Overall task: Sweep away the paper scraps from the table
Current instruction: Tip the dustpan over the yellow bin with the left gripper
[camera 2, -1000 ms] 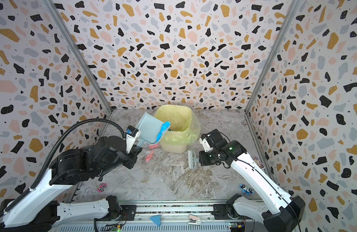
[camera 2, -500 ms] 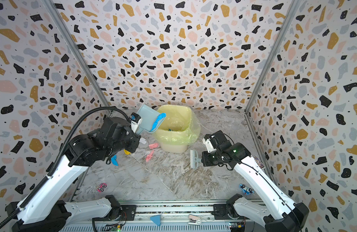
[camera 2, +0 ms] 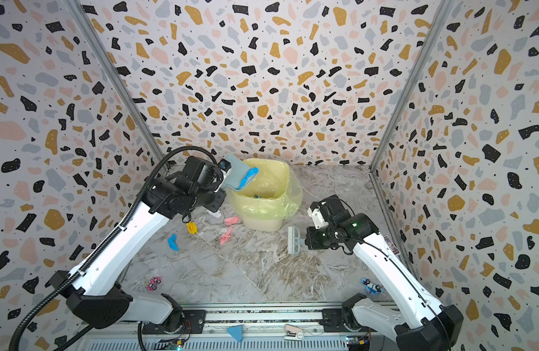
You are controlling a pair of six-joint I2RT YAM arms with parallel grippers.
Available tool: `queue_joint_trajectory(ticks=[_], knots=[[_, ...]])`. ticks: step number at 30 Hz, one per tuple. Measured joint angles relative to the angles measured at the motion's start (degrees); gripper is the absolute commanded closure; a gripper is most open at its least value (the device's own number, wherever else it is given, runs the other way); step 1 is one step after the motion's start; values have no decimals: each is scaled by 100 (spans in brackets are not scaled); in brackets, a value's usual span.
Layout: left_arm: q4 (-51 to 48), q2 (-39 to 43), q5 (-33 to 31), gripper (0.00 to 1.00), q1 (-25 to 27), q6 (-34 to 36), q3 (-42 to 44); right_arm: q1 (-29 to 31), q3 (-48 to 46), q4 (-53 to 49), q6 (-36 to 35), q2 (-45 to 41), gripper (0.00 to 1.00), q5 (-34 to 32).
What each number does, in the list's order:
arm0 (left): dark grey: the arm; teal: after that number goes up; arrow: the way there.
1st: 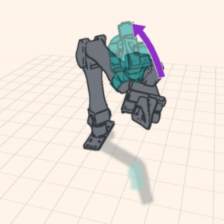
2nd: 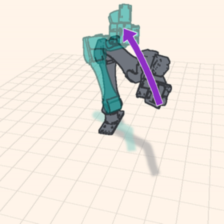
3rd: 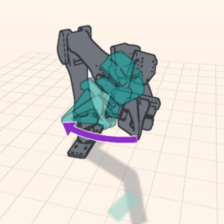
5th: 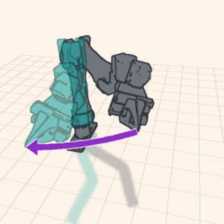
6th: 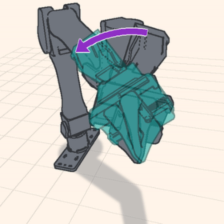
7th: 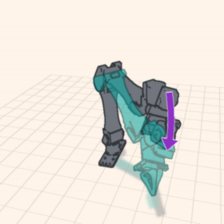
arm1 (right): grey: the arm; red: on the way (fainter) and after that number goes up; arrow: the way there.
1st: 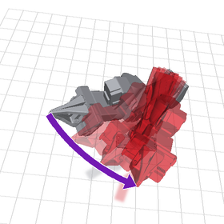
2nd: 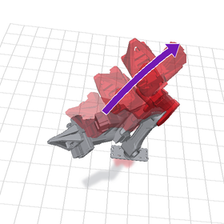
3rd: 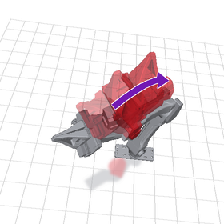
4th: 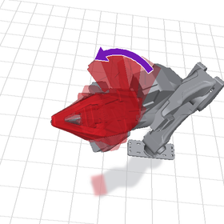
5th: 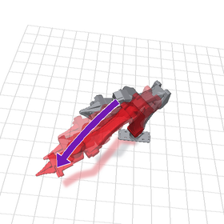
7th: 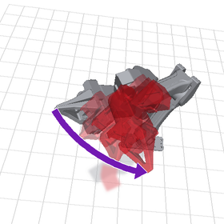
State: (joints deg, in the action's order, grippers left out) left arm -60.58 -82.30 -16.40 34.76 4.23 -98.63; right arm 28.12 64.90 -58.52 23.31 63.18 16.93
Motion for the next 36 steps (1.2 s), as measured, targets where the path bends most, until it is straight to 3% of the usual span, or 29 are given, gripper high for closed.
queue_joint_trajectory(ticks=[5, 13, 21, 36], knots=[[-138, -337, -352, 86, 85, 236, -363, -195, 221, -28, -179, 286, 100, 90], [-214, -815, -1508, 86, 645, 614, -623, -378, 354, -83, -393, 522, 100, 219], [-247, -1045, -2343, 87, 754, 977, -671, -428, 391, -151, -455, 546, 100, 343], [-203, -1134, -2857, 92, 1189, 1449, -787, -455, 675, -350, -566, 660, 100, 431]])
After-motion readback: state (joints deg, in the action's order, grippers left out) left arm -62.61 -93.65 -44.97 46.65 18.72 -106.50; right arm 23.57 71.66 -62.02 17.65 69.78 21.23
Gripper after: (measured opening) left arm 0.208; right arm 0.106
